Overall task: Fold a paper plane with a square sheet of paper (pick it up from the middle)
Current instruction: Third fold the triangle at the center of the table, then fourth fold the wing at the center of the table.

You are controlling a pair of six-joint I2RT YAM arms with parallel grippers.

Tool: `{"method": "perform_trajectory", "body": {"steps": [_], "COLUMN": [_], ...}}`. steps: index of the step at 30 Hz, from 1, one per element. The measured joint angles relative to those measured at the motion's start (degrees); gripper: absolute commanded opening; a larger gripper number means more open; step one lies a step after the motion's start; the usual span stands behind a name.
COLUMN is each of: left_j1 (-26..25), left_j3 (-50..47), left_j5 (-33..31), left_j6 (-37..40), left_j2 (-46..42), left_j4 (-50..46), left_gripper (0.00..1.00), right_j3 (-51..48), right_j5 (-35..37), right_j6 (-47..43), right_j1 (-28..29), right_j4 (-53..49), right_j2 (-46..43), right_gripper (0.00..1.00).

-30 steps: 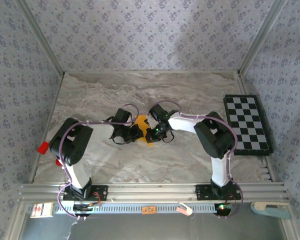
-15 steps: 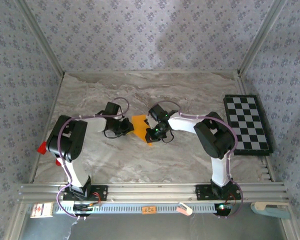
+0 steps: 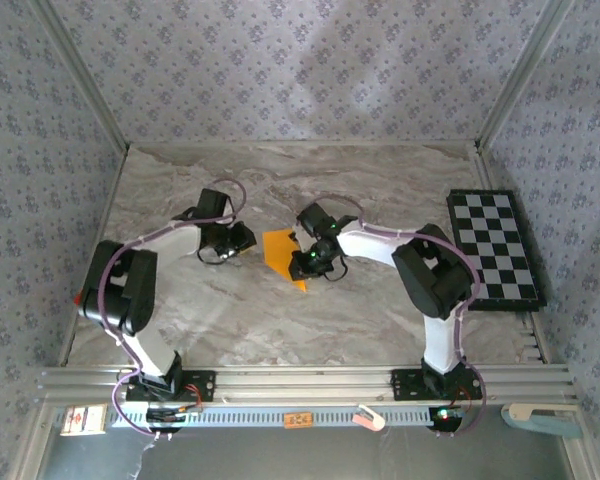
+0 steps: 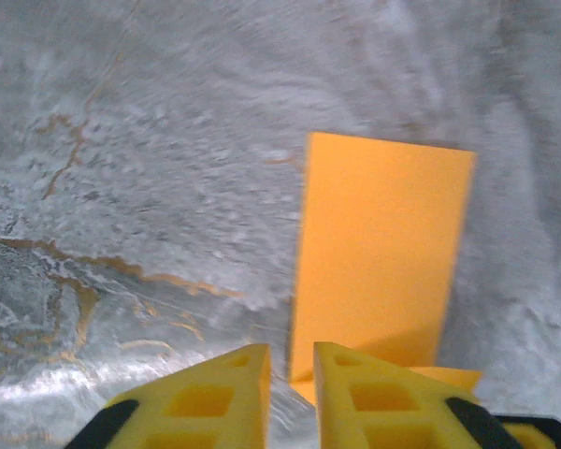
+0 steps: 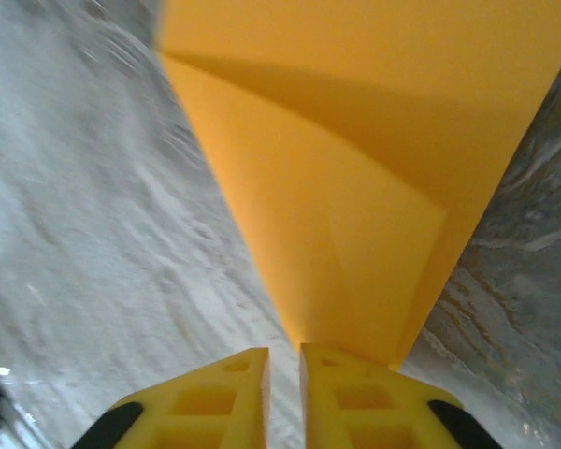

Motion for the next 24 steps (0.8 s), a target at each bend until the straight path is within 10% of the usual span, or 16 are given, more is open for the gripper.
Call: {"method": "perform_trajectory", "body": {"steps": [9, 24], "left_j1": [0.0, 0.0], "left_j3": [-3.1, -5.8], "left_j5": [0.3, -1.3], "left_j6": [-6.9, -12.3], "left_j2": [-9.9, -8.0], "left_j4": [4.6, 6.0], "left_gripper": [0.62, 0.78], "right_j3": [0.0, 5.0], "right_j5": [2.8, 9.6], "right_j6": [0.9, 1.2], "right_j1": [0.0, 3.2], "right_j4": [3.9, -0.6], "right_j2": [-9.9, 4.9], "right_gripper": [0.26, 0.28]}}
